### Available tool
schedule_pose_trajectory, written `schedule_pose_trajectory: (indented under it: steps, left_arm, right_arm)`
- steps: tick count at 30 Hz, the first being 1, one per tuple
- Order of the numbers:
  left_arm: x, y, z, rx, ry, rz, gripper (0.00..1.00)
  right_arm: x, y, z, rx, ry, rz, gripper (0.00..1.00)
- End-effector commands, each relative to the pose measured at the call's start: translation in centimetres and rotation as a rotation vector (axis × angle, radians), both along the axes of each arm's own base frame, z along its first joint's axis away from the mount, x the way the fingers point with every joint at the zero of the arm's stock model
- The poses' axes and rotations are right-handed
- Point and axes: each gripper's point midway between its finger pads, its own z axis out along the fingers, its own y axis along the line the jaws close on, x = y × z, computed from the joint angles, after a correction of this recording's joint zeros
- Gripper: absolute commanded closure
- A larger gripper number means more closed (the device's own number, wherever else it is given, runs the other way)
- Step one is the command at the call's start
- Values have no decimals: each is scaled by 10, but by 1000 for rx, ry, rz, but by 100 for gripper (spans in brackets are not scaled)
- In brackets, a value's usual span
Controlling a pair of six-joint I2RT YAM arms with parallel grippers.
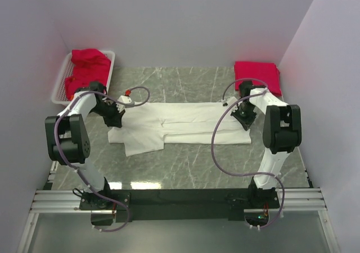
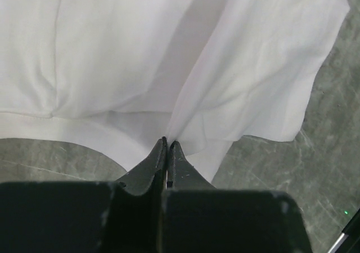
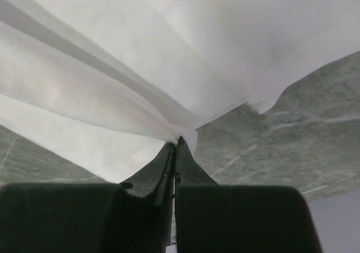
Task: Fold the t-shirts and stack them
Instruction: Fold the tshirt
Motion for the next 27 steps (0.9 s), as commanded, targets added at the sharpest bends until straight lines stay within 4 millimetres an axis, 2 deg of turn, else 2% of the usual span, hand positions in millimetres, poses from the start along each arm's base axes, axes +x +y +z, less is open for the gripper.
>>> schedule_pose_trajectory:
  steps: [1, 2, 3, 5, 6, 7, 8, 12, 13, 15, 16, 20, 22, 23, 24, 25, 27]
  left_arm:
    - [20, 1, 1, -18, -36, 51, 99]
    - [19, 1, -4, -18, -19, 57, 98]
    - [20, 3, -7, -6, -17, 60, 97]
    - [18, 4, -13, 0, -1, 74, 88]
    - [20, 5, -13, 6, -11, 81, 83]
    - [20, 4, -11, 0, -15, 83, 71]
    - [21, 6, -3, -10, -33, 102, 68]
    - [18, 3, 31, -56, -108, 112, 60]
    - [15, 1, 44, -60, -144, 106, 59]
    - [3, -3, 49, -62, -154, 84, 57]
    - [-4, -8, 58, -60, -182, 62, 55]
    - [-43, -26, 41, -30, -154, -11, 52]
    - [-54, -34, 36, -26, -169, -35, 51]
    - [-68, -41, 24, -25, -136, -58, 50]
    - [-70, -42, 19, -12, -140, -67, 50]
    - [-82, -48, 11, -10, -120, -93, 49]
    - [-86, -50, 3, 16, -127, -116, 49]
  right_arm:
    - [29, -5, 10, -14, -91, -58, 100]
    - [31, -6, 8, -24, -94, -65, 100]
    - [38, -8, 8, -37, -118, -76, 91]
    - [40, -9, 10, -43, -124, -92, 85]
    - [43, -10, 12, -46, -140, -105, 75]
    - [43, -10, 14, -45, -145, -119, 72]
    - [43, -9, 20, -39, -157, -122, 68]
    - [40, -10, 42, -25, -198, -166, 63]
    - [38, -10, 46, -15, -204, -187, 63]
    - [34, -9, 57, 2, -209, -204, 62]
    - [32, -4, 59, 30, -206, -219, 62]
    - [24, 3, 62, 64, -188, -256, 62]
    - [21, 6, 59, 76, -180, -278, 62]
    - [20, 7, 58, 83, -174, -285, 63]
    - [16, 10, 58, 97, -161, -294, 63]
    - [14, 16, 60, 132, -155, -296, 63]
    - [9, 22, 61, 160, -134, -308, 63]
